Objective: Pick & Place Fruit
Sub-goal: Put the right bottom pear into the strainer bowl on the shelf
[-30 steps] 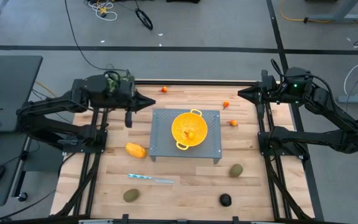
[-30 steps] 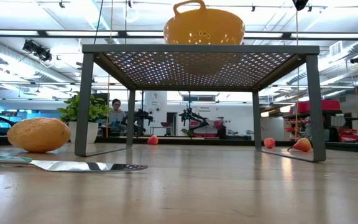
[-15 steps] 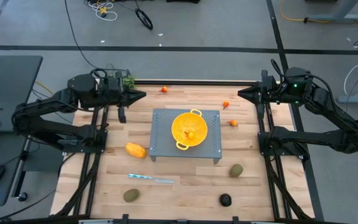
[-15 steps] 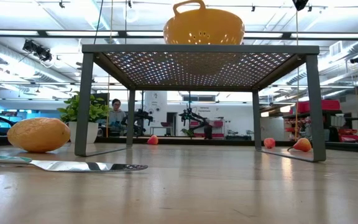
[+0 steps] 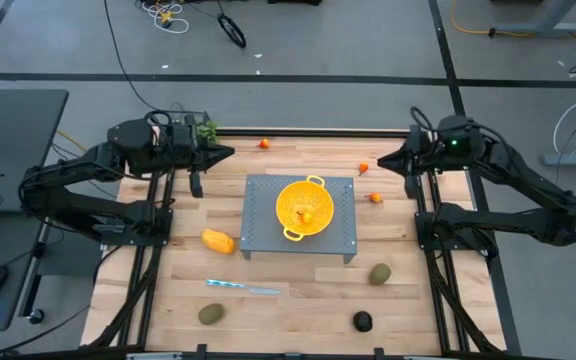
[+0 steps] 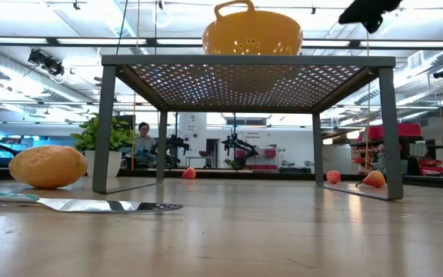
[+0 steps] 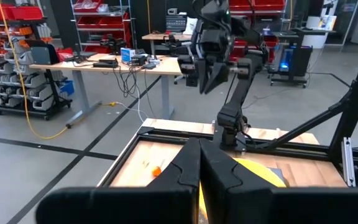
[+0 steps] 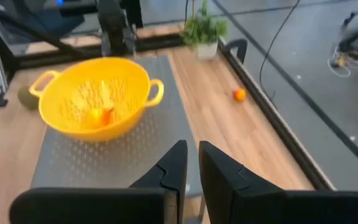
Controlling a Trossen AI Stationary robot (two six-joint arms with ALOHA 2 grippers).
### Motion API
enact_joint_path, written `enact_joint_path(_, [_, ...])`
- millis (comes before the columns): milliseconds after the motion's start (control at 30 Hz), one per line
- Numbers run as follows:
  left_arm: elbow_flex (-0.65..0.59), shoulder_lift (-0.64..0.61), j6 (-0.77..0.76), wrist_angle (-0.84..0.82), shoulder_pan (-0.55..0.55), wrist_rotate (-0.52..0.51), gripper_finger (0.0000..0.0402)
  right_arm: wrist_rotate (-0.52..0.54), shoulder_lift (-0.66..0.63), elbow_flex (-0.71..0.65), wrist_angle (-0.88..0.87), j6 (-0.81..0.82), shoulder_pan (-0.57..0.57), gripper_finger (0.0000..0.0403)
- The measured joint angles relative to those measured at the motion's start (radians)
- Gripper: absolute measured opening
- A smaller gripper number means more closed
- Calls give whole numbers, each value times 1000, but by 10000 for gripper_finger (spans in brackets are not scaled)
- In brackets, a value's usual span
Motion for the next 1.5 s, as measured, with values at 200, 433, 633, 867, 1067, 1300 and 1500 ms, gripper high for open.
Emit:
enact_joint_path(200, [0,0,0,0,0,-8,4,0,2,-15,3,0,0,47])
enact_joint_path(433, [0,0,-1,-3,0,-19,4,0,1,-15,-70,0,0,47])
enact_joint_path(633, [0,0,-1,-3,0,-23,4,1,-11,-15,-190,0,0,47])
enact_joint_path(867, [0,0,-1,-3,0,-42,4,3,-67,-15,-236,15,0,47])
enact_joint_path(1067, [0,0,-1,-3,0,-45,4,36,-115,-15,-258,31,0,47])
enact_joint_path(1300, [0,0,-1,-3,0,-46,4,52,-139,-15,-259,31,0,47])
enact_joint_path(1500, [0,0,-1,-3,0,-57,4,129,-133,-15,-285,35,0,47])
